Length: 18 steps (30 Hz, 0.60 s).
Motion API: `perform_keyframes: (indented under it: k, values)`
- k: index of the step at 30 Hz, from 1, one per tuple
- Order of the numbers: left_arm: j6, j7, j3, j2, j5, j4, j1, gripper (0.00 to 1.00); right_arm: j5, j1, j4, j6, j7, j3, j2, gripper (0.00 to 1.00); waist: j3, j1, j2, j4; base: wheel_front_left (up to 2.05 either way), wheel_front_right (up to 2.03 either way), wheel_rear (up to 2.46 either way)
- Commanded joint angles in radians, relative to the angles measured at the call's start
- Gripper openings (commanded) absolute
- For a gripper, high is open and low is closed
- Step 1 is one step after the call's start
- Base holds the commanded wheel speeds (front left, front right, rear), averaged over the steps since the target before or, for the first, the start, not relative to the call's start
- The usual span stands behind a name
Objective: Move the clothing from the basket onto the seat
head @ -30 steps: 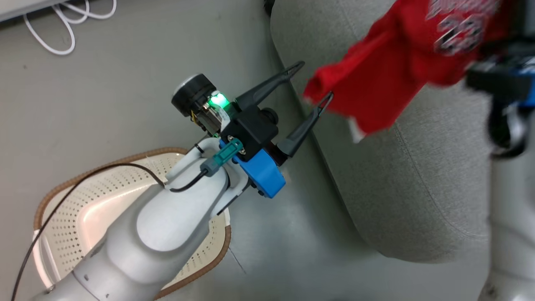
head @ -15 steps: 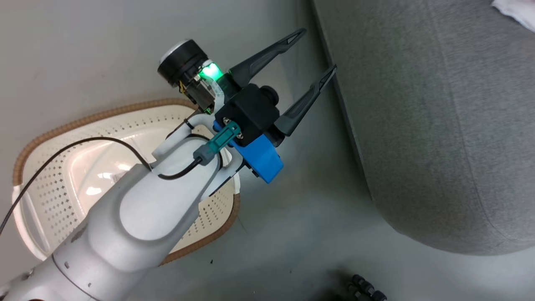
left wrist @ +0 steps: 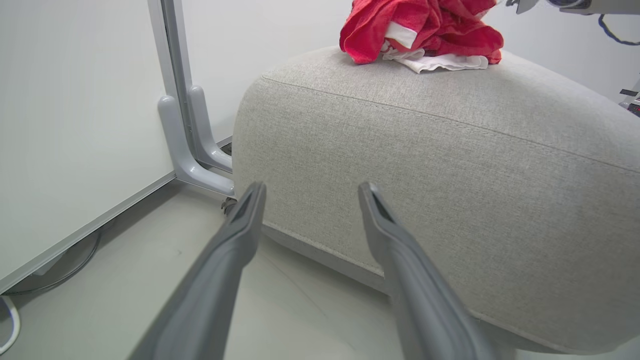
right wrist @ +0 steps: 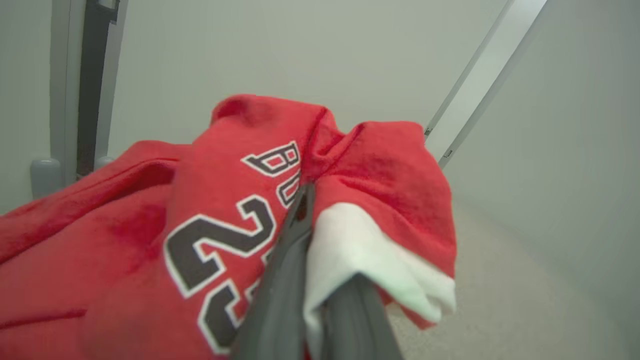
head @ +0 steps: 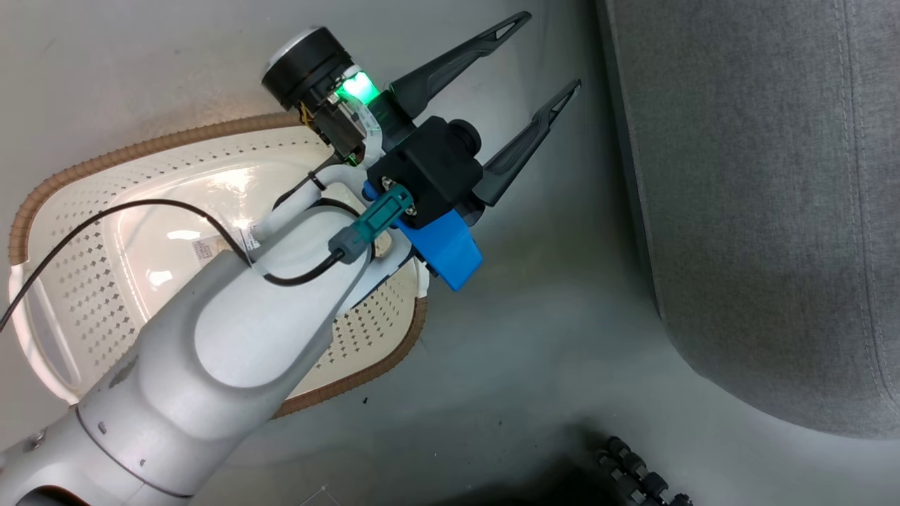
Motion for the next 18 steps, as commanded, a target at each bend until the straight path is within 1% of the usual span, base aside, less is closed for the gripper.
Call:
perform_keyframes:
  k: [1, 5, 6, 7, 8, 11, 12, 15, 18]
  values:
    - [0.003, -0.006, 0.002, 0.006, -0.002, 0.002, -0.013, 1.00, -0.004, 0.014, 0.013, -0.001, 0.000, -0.009, 0.006, 0.00, 0.000, -0.0001, -0.0001, 0.004, 0.00, 0.00, 0.00]
    - [0.007, -0.015, 0.003, 0.008, -0.006, 0.011, -0.011, 1.00, 0.005, 0.024, 0.039, -0.001, 0.000, -0.032, 0.012, 0.00, -0.014, -0.0001, -0.0001, 0.009, 0.00, 0.00, 0.00]
    - [0.008, -0.018, 0.002, 0.009, -0.007, 0.014, -0.008, 1.00, 0.008, 0.029, 0.036, -0.001, 0.000, -0.038, 0.020, 0.14, -0.022, -0.0001, -0.0001, 0.008, 0.00, 0.00, 0.00]
    - [0.010, -0.024, 0.002, 0.009, -0.010, 0.018, -0.002, 1.00, 0.009, 0.037, 0.032, -0.001, 0.000, -0.044, 0.025, 0.76, -0.033, -0.0001, -0.0001, 0.007, 0.00, 0.00, 0.00]
    - [0.010, -0.028, 0.002, 0.009, -0.012, 0.022, 0.004, 1.00, 0.015, 0.046, 0.025, -0.001, 0.000, -0.051, 0.032, 1.00, -0.045, -0.0001, -0.0001, 0.005, 0.00, 0.00, 0.00]
    - [0.016, -0.046, 0.002, 0.005, -0.022, 0.038, 0.021, 1.00, 0.028, 0.101, -0.021, -0.001, 0.000, -0.059, 0.050, 1.00, -0.092, -0.0001, -0.0001, -0.001, 0.00, 0.00, 0.00]
    - [0.019, -0.060, 0.008, 0.001, -0.032, 0.051, 0.036, 1.00, 0.036, 0.159, -0.052, -0.001, 0.000, -0.061, 0.071, 1.00, -0.133, -0.0001, -0.0001, -0.006, 0.00, 0.00, 0.00]
    - [0.031, -0.079, 0.020, -0.001, -0.052, 0.073, 0.069, 1.00, 0.053, 0.246, -0.107, -0.001, 0.000, -0.064, 0.099, 1.00, -0.202, -0.0001, -0.0001, -0.014, 0.00, 0.00, 0.00]
    - [0.049, -0.095, 0.042, 0.005, -0.078, 0.096, 0.120, 1.00, 0.046, 0.347, -0.168, -0.001, 0.000, -0.034, 0.130, 1.00, -0.283, -0.0001, -0.0001, -0.019, 0.00, 0.00, 0.00]
